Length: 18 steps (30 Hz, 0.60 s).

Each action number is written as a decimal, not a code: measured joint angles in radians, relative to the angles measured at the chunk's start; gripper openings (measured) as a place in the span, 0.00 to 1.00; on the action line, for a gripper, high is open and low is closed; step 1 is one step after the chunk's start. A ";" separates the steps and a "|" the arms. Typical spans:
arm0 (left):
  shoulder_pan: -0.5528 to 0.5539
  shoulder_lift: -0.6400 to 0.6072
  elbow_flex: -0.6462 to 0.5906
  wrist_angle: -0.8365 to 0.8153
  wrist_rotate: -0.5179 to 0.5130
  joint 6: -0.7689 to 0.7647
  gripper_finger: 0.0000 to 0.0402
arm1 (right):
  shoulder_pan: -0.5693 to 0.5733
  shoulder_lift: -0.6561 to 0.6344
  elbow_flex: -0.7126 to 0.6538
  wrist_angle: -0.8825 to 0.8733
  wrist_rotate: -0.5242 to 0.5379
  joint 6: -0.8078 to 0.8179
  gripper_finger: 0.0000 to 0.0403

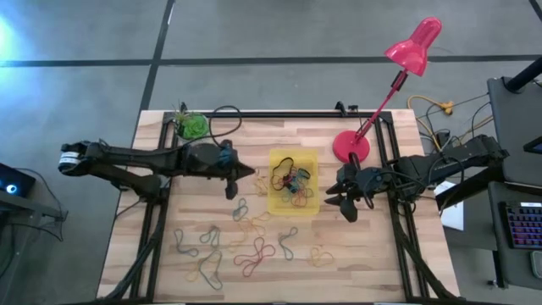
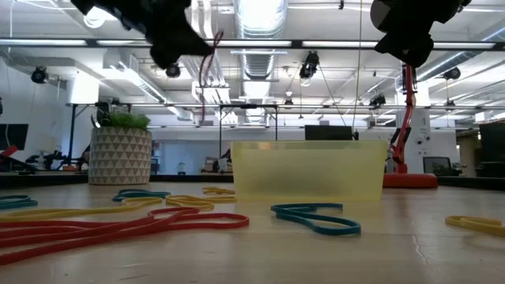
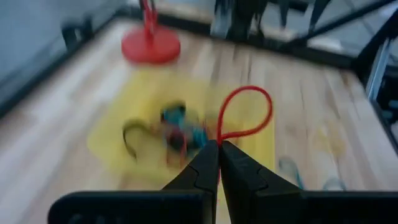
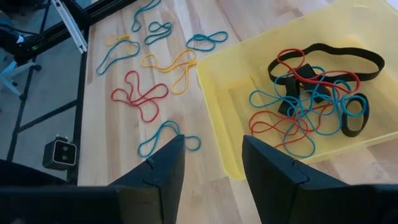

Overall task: Pick and place rubber bands into bin
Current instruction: Put the left red rubber band into the bin

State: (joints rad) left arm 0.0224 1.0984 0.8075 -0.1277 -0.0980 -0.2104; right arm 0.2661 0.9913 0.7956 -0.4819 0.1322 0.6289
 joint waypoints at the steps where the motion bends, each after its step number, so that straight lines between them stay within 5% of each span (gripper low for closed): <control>1: 0.002 0.011 0.012 0.025 -0.011 0.011 0.00 | 0.000 0.000 0.000 0.000 0.000 0.000 0.37; 18: 0.081 0.381 0.250 0.170 0.046 0.088 0.00 | 0.000 0.000 -0.005 0.000 0.002 -0.006 0.36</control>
State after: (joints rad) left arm 0.1037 1.4797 1.0575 0.0419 -0.0516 -0.1219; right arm 0.2665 0.9913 0.7908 -0.4824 0.1337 0.6224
